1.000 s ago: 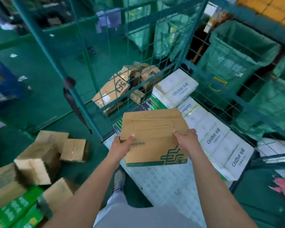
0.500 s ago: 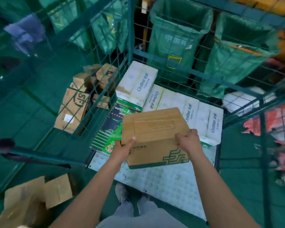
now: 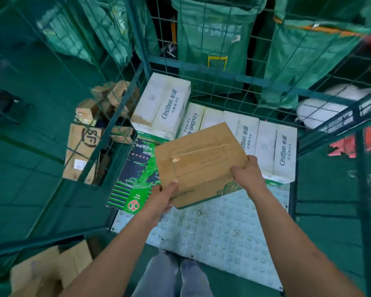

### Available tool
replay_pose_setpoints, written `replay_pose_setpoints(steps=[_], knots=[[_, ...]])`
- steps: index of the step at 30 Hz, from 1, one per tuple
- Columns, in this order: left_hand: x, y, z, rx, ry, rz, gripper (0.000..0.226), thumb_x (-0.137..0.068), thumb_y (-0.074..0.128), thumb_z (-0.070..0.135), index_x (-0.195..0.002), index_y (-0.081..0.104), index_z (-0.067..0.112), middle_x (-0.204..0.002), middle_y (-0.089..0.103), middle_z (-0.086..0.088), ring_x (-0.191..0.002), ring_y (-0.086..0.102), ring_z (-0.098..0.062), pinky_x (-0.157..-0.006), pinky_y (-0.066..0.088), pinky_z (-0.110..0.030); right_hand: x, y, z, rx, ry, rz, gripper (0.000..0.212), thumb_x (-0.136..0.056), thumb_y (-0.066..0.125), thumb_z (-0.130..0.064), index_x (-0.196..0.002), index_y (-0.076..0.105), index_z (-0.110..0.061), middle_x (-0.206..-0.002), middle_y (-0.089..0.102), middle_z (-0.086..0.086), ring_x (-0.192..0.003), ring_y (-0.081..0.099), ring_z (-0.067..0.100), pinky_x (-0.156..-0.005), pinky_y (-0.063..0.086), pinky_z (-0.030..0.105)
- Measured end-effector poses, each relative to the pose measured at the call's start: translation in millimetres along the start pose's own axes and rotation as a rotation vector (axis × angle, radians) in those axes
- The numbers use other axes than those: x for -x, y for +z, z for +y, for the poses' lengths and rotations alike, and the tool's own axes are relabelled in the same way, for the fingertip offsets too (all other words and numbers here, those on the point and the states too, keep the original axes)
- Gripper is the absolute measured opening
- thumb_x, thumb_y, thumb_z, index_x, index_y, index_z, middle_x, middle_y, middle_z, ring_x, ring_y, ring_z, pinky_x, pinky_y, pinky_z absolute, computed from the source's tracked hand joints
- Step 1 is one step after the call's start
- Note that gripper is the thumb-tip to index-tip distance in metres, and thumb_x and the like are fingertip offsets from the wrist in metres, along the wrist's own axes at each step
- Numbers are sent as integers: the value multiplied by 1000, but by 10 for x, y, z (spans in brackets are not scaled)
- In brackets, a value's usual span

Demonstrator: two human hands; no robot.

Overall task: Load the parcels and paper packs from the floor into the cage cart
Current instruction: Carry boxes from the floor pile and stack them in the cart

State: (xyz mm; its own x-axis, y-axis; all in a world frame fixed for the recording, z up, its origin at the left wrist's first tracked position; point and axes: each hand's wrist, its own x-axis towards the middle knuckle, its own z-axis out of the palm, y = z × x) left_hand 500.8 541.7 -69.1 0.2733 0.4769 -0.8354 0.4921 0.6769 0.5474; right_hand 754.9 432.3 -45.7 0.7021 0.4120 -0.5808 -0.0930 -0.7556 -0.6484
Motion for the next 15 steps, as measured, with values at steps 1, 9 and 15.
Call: replay_pose_setpoints(steps=[1,9,15], knots=[[-81,45,0,11,-24,-5,63,-93,66,58,-140,43,24,-126,63,7,-110,65,-20,-94,52,-40,-126,11,6,-1,-1,-7,46,-87,62,-19,-125,37,-23,-117,58,7,-97,65,29,-84,58,47],[-983,353,7,15,-156,-44,54,-89,68,62,-129,55,30,-117,64,16,-112,64,-18,-94,53,-37,-1211,241,-116,106,-14,-66,59,-81,64,-19,-135,42,-26,-121,54,4,-99,62,25,-90,57,46],[-1606,650,72,-9,-172,-68,36,-95,65,54,-118,55,30,-111,62,13,-111,64,-17,-98,53,-36,-2150,416,-471,214,-139,-123,72,-82,68,-8,-146,42,-26,-126,51,4,-100,58,22,-81,54,35]])
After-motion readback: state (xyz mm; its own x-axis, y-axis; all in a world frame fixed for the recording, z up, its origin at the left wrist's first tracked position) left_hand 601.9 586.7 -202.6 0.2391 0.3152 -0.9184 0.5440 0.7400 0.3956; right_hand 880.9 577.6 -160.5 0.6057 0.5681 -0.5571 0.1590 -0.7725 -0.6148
